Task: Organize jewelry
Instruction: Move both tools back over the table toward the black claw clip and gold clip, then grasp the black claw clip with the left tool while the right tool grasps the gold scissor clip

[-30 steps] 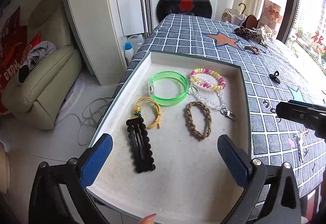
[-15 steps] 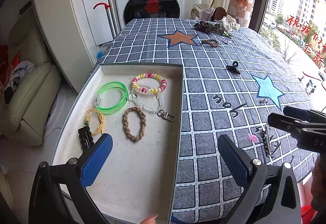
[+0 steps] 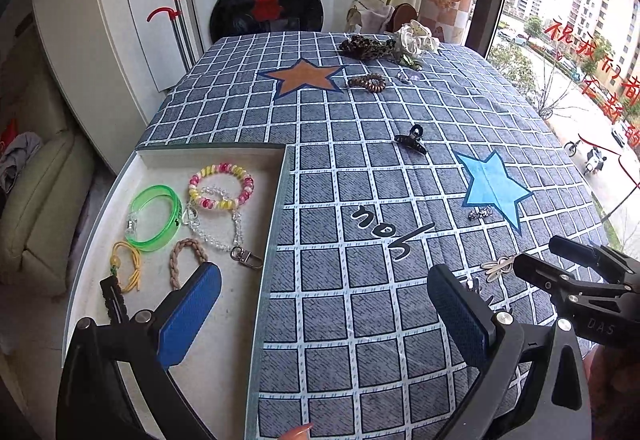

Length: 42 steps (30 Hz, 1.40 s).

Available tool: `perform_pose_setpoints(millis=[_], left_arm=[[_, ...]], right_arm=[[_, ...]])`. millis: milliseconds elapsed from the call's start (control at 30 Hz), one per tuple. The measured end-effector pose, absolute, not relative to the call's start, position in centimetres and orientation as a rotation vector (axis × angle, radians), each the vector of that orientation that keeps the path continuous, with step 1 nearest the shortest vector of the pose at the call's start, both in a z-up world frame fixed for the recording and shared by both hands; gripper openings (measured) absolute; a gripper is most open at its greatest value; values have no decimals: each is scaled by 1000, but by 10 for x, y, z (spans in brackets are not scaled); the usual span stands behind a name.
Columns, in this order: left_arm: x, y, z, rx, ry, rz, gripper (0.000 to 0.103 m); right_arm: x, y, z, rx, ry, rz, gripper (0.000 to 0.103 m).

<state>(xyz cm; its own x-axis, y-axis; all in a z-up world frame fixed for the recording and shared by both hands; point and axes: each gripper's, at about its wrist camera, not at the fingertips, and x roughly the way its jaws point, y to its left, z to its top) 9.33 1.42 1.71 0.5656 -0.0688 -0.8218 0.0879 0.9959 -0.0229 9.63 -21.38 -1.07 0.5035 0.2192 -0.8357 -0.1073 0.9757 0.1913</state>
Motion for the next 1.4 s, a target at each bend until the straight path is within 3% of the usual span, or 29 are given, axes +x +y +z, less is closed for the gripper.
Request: perform_pose_setpoints(millis=[600, 1100, 1400], left_arm=[[170, -24, -3, -34, 1063, -121, 103], [224, -56, -35, -30, 1090, -181, 103], [253, -77, -42, -33, 1054, -211, 103]], right_arm=[[109, -246, -25, 90, 1033, 166, 81], [100, -228, -43, -146, 998, 385, 81], [109, -218, -54, -270, 967, 501, 69]])
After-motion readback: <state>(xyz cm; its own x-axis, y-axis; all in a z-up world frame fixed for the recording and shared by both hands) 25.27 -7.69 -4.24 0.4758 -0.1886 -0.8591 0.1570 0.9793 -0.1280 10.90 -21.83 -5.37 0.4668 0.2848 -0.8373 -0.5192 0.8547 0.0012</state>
